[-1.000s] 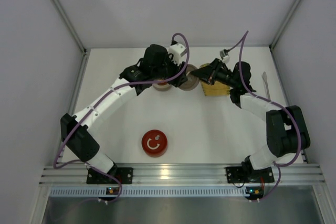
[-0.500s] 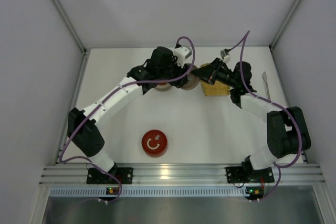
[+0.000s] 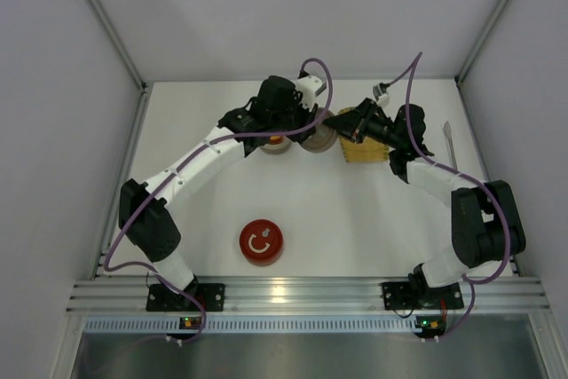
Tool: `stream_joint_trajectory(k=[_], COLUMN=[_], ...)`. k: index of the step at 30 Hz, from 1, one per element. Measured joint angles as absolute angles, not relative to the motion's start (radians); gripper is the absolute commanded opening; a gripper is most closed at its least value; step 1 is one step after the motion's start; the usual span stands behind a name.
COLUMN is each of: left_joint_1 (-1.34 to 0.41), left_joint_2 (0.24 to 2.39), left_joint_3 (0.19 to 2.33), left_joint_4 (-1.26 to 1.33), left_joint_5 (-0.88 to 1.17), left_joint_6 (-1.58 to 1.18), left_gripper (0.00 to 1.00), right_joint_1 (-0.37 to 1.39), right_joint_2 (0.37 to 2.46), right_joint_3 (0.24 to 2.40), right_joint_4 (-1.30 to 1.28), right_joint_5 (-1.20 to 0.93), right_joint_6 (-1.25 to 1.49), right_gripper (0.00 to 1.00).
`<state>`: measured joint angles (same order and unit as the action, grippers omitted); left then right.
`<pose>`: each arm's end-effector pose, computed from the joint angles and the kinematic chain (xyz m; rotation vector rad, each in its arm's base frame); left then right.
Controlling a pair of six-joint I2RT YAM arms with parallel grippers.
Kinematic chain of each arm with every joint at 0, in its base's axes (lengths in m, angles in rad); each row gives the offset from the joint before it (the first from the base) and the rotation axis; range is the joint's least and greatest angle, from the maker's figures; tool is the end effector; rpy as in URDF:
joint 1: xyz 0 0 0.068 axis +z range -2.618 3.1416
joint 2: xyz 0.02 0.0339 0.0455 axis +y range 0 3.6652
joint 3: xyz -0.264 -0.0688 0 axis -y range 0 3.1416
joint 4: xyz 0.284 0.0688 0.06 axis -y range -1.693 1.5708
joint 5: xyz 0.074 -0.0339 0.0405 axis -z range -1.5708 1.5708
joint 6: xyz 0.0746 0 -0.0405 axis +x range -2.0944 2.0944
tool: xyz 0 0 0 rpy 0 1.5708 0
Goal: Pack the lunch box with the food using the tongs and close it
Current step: Adjust the box lid.
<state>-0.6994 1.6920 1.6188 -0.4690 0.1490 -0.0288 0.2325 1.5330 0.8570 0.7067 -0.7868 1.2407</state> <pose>0.3496 -0.3085 0.3384 0.7972 2.0107 -0.5855 0.3729 0.1426 0.2503 0.1837 1.8365 1.6970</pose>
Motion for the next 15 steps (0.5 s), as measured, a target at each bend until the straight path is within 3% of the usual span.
stream_joint_trajectory(k=[3,4,5,7,8,15], left_joint_1=[-0.699,-0.699,-0.698,-0.696,-0.696,-0.685], left_joint_2=[1.694,1.694,1.694,1.694,1.694,1.694], left_joint_3=[1.620,1.620,1.620,1.620,1.620,1.703], left_joint_4=[-0.470,-0.470,-0.470,-0.471,-0.474,-0.590], left_joint_5=[0.163,0.167,0.169,0.180,0.185,0.109], left_joint_6=[-0.031,-0.032,-0.031,-0.035,-0.038,-0.081], left_gripper=[0.03,0.00,0.00,0.00,0.00,0.00], right_joint_1=[0.233,0.233,0.233,0.233,0.231,0.159], right_joint_2=[1.533,1.533,1.533,1.533,1.533,1.533], right_joint_3=[0.857,0.857,0.857,0.859,0.860,1.002], right_joint_4=[0.703,0.703,0.702,0.692,0.686,0.450], right_joint_5=[-0.787,-0.788,-0.788,-0.789,-0.793,-0.822], right_joint_6=[1.241,1.240,1.240,1.232,1.229,1.028], right_gripper=[0.02,0.10,0.37,0.70,0.99,0.99])
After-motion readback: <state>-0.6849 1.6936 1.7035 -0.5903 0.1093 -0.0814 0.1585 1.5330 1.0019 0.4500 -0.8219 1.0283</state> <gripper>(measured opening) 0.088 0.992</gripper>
